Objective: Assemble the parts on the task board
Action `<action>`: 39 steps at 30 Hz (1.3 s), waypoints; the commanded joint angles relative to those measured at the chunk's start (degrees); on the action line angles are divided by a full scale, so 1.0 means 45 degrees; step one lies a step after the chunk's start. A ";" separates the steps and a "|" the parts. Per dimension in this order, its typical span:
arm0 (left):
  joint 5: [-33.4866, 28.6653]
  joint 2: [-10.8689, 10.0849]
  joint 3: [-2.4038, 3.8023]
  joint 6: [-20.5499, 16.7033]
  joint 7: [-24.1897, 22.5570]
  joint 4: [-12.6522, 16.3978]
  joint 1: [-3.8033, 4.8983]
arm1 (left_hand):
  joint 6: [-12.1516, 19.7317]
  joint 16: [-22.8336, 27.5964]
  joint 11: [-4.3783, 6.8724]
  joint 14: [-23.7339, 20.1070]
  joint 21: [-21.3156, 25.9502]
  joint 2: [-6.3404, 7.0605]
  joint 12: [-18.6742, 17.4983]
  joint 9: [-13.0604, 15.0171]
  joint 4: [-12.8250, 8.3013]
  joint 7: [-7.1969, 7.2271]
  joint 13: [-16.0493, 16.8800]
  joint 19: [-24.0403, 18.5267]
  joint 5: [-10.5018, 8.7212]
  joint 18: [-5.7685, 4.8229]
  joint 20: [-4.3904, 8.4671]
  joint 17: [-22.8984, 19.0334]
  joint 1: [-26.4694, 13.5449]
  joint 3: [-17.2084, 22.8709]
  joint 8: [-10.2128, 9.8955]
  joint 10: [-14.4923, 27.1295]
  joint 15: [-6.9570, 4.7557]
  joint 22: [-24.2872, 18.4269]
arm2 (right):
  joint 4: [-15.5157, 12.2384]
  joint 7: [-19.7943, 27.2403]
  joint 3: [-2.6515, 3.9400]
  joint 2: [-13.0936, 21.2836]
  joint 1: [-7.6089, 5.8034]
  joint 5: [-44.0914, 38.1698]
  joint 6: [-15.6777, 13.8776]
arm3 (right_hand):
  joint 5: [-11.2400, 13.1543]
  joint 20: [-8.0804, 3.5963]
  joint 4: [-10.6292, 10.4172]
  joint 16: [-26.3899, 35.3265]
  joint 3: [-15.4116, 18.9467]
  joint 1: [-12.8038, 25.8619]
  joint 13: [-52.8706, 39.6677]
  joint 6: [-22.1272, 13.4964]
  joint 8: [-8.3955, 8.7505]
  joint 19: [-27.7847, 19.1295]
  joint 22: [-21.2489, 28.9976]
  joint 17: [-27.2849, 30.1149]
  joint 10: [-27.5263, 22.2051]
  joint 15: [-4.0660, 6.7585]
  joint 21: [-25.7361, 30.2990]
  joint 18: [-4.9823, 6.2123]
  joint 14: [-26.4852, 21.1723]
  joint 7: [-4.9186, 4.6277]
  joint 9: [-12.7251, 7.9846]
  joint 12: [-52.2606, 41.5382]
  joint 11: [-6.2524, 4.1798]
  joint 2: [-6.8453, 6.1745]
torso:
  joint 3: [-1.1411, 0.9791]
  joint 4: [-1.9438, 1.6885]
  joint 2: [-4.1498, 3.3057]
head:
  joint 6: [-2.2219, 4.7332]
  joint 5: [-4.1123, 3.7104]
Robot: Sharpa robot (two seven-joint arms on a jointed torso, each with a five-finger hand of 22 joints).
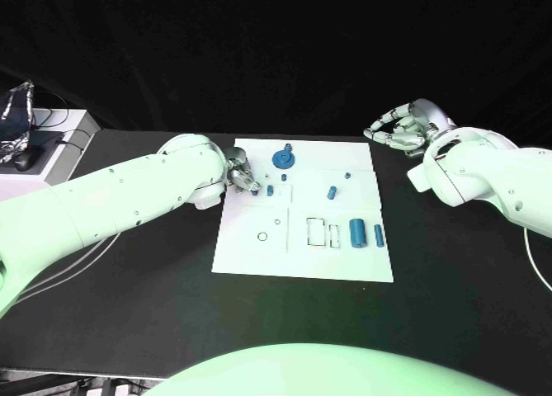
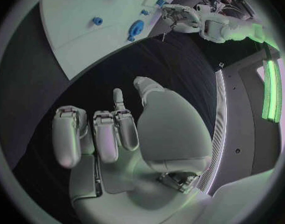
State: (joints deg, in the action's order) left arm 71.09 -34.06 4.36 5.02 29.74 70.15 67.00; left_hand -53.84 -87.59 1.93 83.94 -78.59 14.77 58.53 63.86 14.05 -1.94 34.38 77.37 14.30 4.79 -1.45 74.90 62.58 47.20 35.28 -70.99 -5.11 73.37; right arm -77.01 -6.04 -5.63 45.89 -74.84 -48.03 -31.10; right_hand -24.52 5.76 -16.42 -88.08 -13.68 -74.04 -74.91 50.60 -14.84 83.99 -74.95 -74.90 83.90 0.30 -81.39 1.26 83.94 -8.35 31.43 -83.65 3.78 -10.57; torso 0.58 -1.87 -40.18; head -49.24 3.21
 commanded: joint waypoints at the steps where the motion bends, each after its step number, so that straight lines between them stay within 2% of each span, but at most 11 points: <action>1: 0.0099 0.0015 -0.0094 0.0340 0.0044 -0.0053 -0.0141 | 0.0003 -0.0004 0.0104 0.0990 -0.0025 -0.0109 -0.0017 -0.0013 -0.1783 0.0075 0.0004 0.0025 0.0042 -0.0075 0.0004 0.1985 0.0056 0.1777 -0.0057 0.0011 -0.0056 -0.0001 | -0.0009 0.0066 0.0005 -0.0005 0.0004 -0.0124 0.0167 | -0.0052 -0.0115 0.0006 0.0041 -0.0090 0.0008 -0.1982 -0.0111 -0.0045 0.0544 -0.2255 -0.2188 -0.0005 0.0079 0.0077 0.0176 0.1060 0.0016 0.0013 0.0070 -0.0052 -0.0137 | 0.0007 -0.0005 0.0001 | -0.0017 -0.0003; 8: 0.0181 -0.0020 -0.0096 0.0548 0.0070 -0.0079 -0.0141 | 0.0020 0.0002 0.0097 0.0986 -0.0011 -0.0050 -0.0031 -0.0005 -0.1838 0.0068 -0.0019 0.0010 0.0021 -0.0071 0.0008 0.1972 0.0062 0.1757 -0.0056 0.0025 -0.0055 -0.0019 | -0.0006 0.0065 0.0005 -0.0001 0.0004 -0.0126 0.0164 | -0.0052 -0.0115 0.0006 0.0041 -0.0090 0.0008 -0.1982 -0.0111 -0.0045 0.0544 -0.2255 -0.2188 -0.0005 0.0079 0.0077 0.0176 0.1060 0.0016 0.0013 0.0070 -0.0052 -0.0137 | 0.0009 -0.0004 -0.0002 | -0.0041 0.0013; 11: 0.0181 -0.0031 -0.0097 0.0606 0.0089 -0.0084 -0.0140 | 0.0035 0.0020 0.0083 0.0975 -0.0006 0.0070 -0.0030 -0.0004 -0.1824 0.0064 -0.0022 0.0007 -0.0007 -0.0072 0.0009 0.1928 -0.0030 0.1662 -0.0064 0.0033 -0.0045 -0.0020 | -0.0001 0.0067 0.0005 -0.0002 0.0004 -0.0128 0.0160 | -0.0052 -0.0115 0.0006 0.0041 -0.0090 0.0008 -0.1982 -0.0111 -0.0045 0.0544 -0.2255 -0.2188 -0.0005 0.0079 0.0077 0.0176 0.1060 0.0016 0.0013 0.0070 -0.0052 -0.0137 | 0.0019 -0.0003 0.0005 | -0.0054 0.0008; 18: 0.0135 -0.0038 -0.0098 0.0670 0.0135 -0.0103 -0.0140 | -0.0032 0.0049 0.0104 0.0958 0.0010 0.0290 -0.0022 -0.0054 -0.1618 0.0113 -0.0042 0.0004 -0.0013 -0.0070 0.0019 0.1867 -0.0400 0.1334 -0.0098 0.0066 -0.0057 -0.0026 | 0.0007 0.0069 0.0005 -0.0008 0.0004 -0.0133 0.0152 | -0.0052 -0.0115 0.0006 0.0041 -0.0090 0.0008 -0.1982 -0.0111 -0.0045 0.0544 -0.2255 -0.2188 -0.0005 0.0079 0.0077 0.0176 0.1060 0.0016 0.0013 0.0070 -0.0052 -0.0137 | 0.0007 0.0003 0.0007 | -0.0071 0.0016; 30: 0.0086 -0.0056 -0.0099 0.0739 0.0194 -0.0146 -0.0140 | -0.0053 0.0057 0.0112 0.0953 0.0018 0.0320 -0.0014 -0.0071 -0.1579 0.0124 -0.0039 0.0001 -0.0013 -0.0069 0.0023 0.1849 -0.0467 0.1239 -0.0110 0.0074 -0.0065 -0.0032 | 0.0011 0.0070 0.0005 -0.0001 0.0005 -0.0139 0.0132 | -0.0052 -0.0115 0.0006 0.0041 -0.0090 0.0008 -0.1982 -0.0111 -0.0045 0.0544 -0.2255 -0.2188 -0.0005 0.0079 0.0077 0.0176 0.1060 0.0016 0.0013 0.0070 -0.0052 -0.0137 | 0.0005 -0.0004 0.0001 | -0.0054 -0.0016; 39: 0.0010 -0.0048 -0.0099 0.0685 0.0248 -0.0177 -0.0140 | -0.0185 0.0082 0.0119 0.0942 0.0058 0.0366 0.0025 -0.0189 -0.1230 0.0133 -0.0037 0.0000 -0.0028 -0.0066 0.0035 0.1804 -0.0878 0.0340 -0.0199 0.0143 -0.0075 -0.0056 | 0.0011 0.0071 0.0005 0.0003 0.0005 -0.0151 0.0121 | -0.0052 -0.0115 0.0006 0.0041 -0.0090 0.0008 -0.1982 -0.0111 -0.0045 0.0544 -0.2255 -0.2188 -0.0005 0.0079 0.0077 0.0176 0.1060 0.0016 0.0013 0.0070 -0.0052 -0.0137 | 0.0006 0.0003 0.0001 | -0.0045 -0.0013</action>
State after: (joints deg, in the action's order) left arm 71.36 -34.21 4.38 5.63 29.33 69.70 67.03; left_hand -54.41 -87.59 2.35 83.94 -78.59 16.50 58.53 63.07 9.87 -1.65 34.21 77.37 14.00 4.79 -1.44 74.91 59.13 47.59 34.69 -70.54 -5.11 73.16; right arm -76.94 -6.04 -5.63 45.91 -74.83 -48.12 -31.08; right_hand -24.52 5.76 -16.42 -88.08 -13.68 -74.04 -74.94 50.60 -14.84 83.99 -74.92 -74.90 83.90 0.30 -81.39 1.26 83.94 -8.35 31.40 -83.65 3.78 -10.57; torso 0.60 -1.86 -40.16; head -49.48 3.16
